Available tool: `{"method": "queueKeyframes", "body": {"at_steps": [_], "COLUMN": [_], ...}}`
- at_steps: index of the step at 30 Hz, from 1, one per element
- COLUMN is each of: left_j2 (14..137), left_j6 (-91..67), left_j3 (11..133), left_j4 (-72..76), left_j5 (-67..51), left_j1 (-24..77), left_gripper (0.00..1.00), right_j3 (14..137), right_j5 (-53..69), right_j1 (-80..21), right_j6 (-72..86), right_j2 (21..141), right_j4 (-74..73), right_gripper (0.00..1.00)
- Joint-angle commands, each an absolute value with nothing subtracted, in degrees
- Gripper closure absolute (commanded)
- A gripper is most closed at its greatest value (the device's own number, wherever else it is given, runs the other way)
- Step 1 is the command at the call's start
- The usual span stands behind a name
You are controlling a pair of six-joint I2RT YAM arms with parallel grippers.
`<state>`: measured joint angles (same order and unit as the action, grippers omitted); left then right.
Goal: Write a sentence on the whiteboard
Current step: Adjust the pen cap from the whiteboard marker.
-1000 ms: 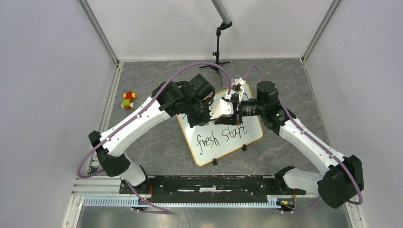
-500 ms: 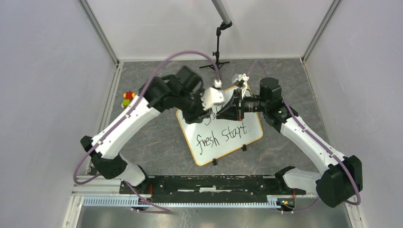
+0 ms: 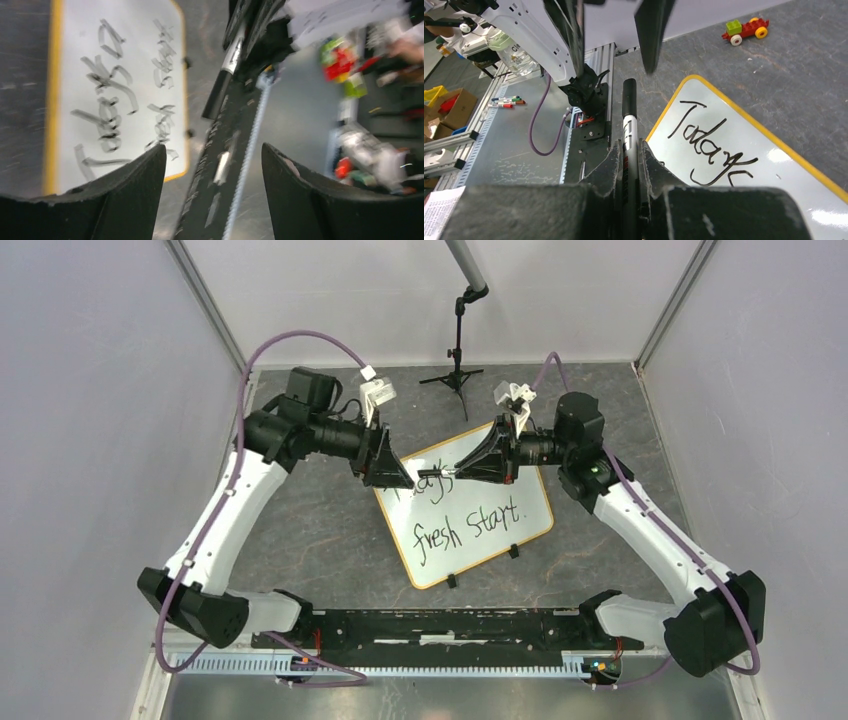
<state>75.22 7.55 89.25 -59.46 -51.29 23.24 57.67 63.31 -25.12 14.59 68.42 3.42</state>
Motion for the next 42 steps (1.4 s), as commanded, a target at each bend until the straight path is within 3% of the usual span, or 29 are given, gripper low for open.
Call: {"method": "queueKeyframes", "body": {"at_steps": [1, 9, 19, 32, 42], "left_j2": [74.09, 70.41, 69.27, 69.76, 70.9], "left_j6": [-17.93, -34.51, -37.15, -36.37, -34.5], "left_j3": [78.63, 68.05, 66.0, 64.15, 66.07], "left_j4": [-38.98, -15.04, -10.72, -11.46, -12.04], "left_j5": [-67.52, -73.18, -74.47, -74.12, -74.12], "left_j1": [22.91, 23.17, 24.01, 26.27, 27.7], "left_gripper": [0.26, 0.32, 0.61, 0.63, 0.96], "right_j3": [61.63, 63.22, 63.4, 64.08, 62.84], "right_j5": [65.83, 67.44, 67.94, 67.64, 67.22], "right_j1": [-25.55, -27.95, -28.56, -28.74, -30.96], "right_j6": [12.07, 10.11, 10.3, 10.81, 11.33], "right_j2": [67.33, 67.76, 67.77, 67.78, 68.09], "right_j4": [4.97, 2.72, 2.3, 2.29, 2.37], "right_gripper": [1.0, 1.0, 1.0, 1.0, 1.0]}}
